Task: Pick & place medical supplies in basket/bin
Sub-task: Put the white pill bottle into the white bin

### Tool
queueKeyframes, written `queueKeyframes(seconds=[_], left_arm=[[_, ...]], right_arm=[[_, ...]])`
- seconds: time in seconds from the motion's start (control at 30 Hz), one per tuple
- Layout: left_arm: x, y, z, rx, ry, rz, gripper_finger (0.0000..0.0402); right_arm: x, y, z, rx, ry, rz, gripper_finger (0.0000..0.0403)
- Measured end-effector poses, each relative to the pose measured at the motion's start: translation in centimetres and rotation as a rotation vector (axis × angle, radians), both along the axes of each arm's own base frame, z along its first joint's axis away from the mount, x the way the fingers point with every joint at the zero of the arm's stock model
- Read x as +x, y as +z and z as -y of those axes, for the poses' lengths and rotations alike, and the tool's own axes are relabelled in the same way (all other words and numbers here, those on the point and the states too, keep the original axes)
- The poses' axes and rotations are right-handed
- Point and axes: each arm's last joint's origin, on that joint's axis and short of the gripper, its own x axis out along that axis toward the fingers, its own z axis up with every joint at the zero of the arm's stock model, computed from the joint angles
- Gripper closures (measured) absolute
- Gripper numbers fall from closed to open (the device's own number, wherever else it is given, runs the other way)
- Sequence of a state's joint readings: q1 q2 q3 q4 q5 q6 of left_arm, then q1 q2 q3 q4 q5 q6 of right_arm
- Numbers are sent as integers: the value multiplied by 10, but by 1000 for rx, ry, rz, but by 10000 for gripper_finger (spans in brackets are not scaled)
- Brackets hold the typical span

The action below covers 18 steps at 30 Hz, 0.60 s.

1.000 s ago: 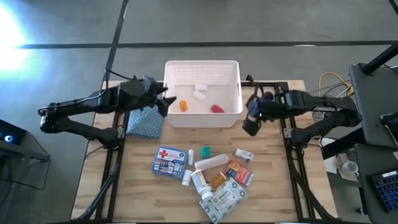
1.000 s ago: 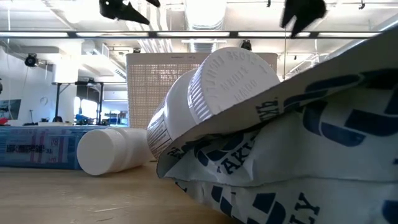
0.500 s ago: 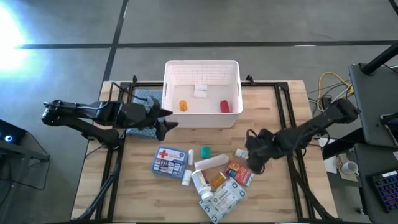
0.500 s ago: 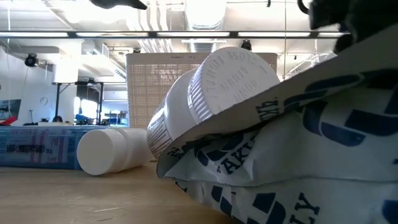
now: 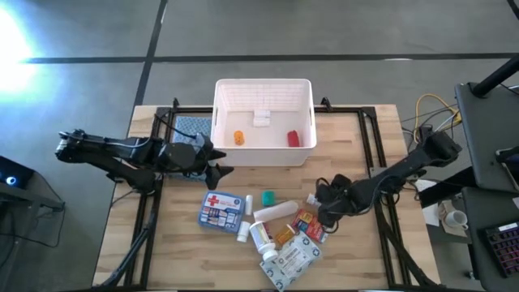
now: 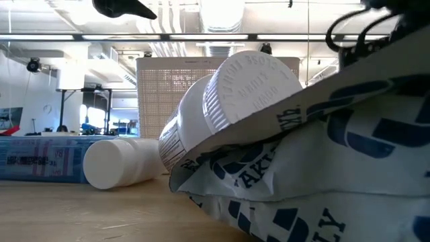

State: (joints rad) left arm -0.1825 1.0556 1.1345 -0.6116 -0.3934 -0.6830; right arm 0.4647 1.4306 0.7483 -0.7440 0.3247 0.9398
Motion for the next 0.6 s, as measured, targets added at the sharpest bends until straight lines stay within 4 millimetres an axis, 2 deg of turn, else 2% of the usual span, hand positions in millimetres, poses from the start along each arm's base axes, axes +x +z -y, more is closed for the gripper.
queueKeyframes(seconds=[0.2, 0.37, 0.47, 0.57, 0.6], left_arm=[[0, -1, 0, 1, 1, -1, 100], [0, -1, 0, 1, 2, -1, 100], [0, -1, 0, 1, 2, -1, 100], [0, -1, 0, 1, 2, -1, 100], [0, -1, 0, 1, 2, -1, 100]], right_arm=[[9, -17, 2, 2, -55, -36, 87], [15, -25, 1, 68, -49, -71, 148], [18, -21, 0, 86, -58, -55, 209], [21, -4, -1, 108, -57, 16, 268], [23, 4, -1, 109, -57, 52, 276]])
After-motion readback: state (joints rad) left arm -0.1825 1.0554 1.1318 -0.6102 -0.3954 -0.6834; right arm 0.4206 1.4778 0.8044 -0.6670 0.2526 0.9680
